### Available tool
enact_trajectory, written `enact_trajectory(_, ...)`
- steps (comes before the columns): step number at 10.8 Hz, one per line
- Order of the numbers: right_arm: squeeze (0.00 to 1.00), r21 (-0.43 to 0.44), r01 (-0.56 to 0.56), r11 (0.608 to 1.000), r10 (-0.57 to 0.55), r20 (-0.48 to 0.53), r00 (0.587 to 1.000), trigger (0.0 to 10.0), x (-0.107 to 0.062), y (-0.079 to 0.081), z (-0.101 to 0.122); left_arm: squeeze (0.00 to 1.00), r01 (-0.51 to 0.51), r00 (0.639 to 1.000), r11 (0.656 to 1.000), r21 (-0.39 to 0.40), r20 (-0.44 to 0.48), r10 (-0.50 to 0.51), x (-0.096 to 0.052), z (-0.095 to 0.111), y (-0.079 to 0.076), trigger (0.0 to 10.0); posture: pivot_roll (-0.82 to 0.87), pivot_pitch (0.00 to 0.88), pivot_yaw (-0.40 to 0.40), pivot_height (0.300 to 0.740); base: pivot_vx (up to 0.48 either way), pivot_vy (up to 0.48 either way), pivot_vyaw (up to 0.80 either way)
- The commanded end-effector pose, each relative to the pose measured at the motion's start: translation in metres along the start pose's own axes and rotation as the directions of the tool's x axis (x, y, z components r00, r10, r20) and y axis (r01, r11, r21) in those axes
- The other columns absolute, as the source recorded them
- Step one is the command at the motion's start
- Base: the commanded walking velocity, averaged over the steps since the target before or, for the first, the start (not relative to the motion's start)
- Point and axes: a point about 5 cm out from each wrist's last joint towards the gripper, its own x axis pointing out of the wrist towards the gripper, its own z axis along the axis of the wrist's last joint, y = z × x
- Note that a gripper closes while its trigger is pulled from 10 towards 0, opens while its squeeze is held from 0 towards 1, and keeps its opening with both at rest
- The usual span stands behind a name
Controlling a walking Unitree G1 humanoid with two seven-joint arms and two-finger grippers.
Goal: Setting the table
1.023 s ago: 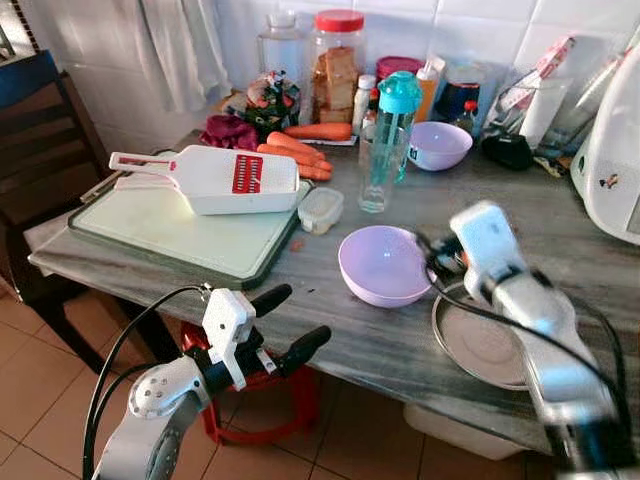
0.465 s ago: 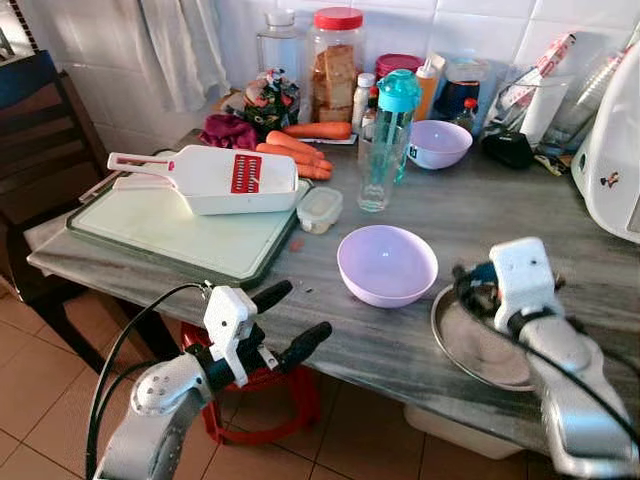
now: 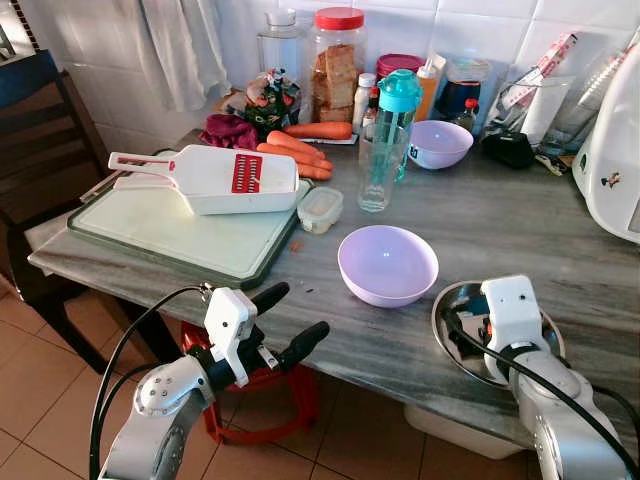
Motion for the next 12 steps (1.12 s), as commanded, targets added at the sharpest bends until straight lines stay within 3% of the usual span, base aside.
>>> enact_trajectory(1, 0.68, 0.011, -0.001, 1.0, 0.001, 0.004, 1.0, 10.0, -0.002, -0.001, 0.003, 0.0, -0.002, 1.0, 1.0, 0.023, 0.002, 0.002, 0.002, 0.003, 0.002, 10.0, -0.02, 0.0, -0.007, 0.74, 0.0, 0.0, 0.0)
enact_trajectory(3, 0.58, 0.051, -0.028, 0.998, 0.03, -0.03, 0.999, 10.0, 0.0, 0.005, 0.0, 0.0, 0.002, 1.0, 1.0, 0.031, 0.008, -0.002, 0.005, 0.007, 0.003, 10.0, -0.02, 0.0, -0.005, 0.74, 0.0, 0.0, 0.0)
enact_trajectory(5, 0.55, 0.081, -0.053, 0.995, 0.057, -0.043, 0.997, 10.0, 0.002, 0.012, -0.001, 0.0, 0.018, 1.0, 0.999, 0.026, 0.008, -0.018, 0.004, 0.006, 0.001, 10.0, -0.02, 0.0, -0.005, 0.74, 0.0, 0.0, 0.0)
enact_trajectory(12, 0.54, 0.136, -0.082, 0.987, 0.086, -0.028, 0.996, 10.0, 0.009, 0.023, 0.003, 0.0, 0.024, 1.0, 1.0, 0.02, 0.002, -0.024, 0.002, 0.002, -0.004, 10.0, -0.01, 0.0, -0.018, 0.74, 0.0, 0.0, 0.0)
